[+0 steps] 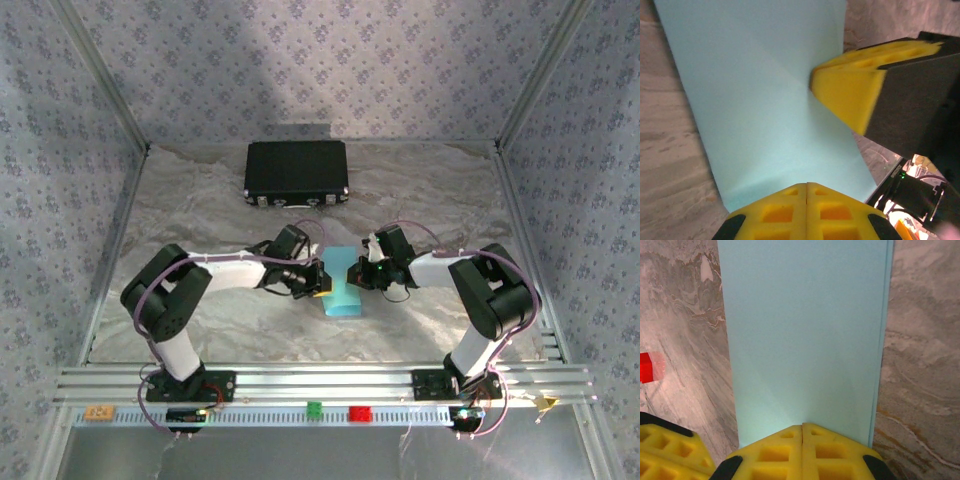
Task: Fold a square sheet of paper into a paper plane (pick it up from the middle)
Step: First fold the square sheet of paper in half at the center of the table.
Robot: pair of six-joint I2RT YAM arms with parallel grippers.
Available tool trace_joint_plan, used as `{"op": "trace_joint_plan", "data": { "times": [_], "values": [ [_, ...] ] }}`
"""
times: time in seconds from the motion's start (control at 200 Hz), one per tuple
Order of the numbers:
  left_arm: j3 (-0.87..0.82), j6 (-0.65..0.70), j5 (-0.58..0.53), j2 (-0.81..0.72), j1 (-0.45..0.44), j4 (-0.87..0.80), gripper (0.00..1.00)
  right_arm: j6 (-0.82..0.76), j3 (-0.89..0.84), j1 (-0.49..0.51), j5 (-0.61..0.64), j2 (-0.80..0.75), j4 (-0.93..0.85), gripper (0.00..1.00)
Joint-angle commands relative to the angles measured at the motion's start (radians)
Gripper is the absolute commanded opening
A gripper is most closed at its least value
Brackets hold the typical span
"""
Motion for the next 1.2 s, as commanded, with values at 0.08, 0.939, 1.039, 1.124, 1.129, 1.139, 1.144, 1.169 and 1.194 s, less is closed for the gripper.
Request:
{"op": "trace_joint_plan", "data": {
  "times": [0.08,0.939,1.039,1.124,1.129,1.139,1.144,1.169,1.194],
  "values": [
    [-0.061,0.027,0.0,0.038,-0.01,0.001,0.0,-0.001,-0.044,-0.004,0.092,0.032,-0.136,0.0],
    [-0.06,-0.026,0.024,-0.016,-0.052,0.066,0.0,-0.001,-0.05,-0.003,0.102,0.018,-0.143,0.0],
    [-0.08,-0.001,0.045,0.015,-0.055,0.06,0.0,-0.001,-0.049,-0.003,0.099,0.023,-0.142,0.0],
    [-0.109,0.02,0.021,0.033,-0.058,0.031,0.0,-0.003,-0.049,-0.004,0.098,0.025,-0.142,0.0],
    [-0.111,0.022,0.02,0.033,-0.058,0.03,0.0,-0.003,-0.049,-0.004,0.099,0.025,-0.142,0.0],
    [-0.114,0.024,0.017,0.036,-0.057,0.028,0.0,-0.003,-0.05,-0.005,0.099,0.025,-0.142,0.0],
    [-0.116,0.025,0.016,0.036,-0.057,0.026,0.0,-0.002,-0.049,-0.005,0.098,0.025,-0.142,0.0],
    [-0.127,0.027,0.013,0.041,-0.057,0.026,0.0,-0.002,-0.05,-0.005,0.098,0.025,-0.142,0.0],
    [-0.138,0.028,0.014,0.044,-0.057,0.029,0.0,-0.002,-0.049,-0.004,0.098,0.026,-0.143,0.0]
  ]
}}
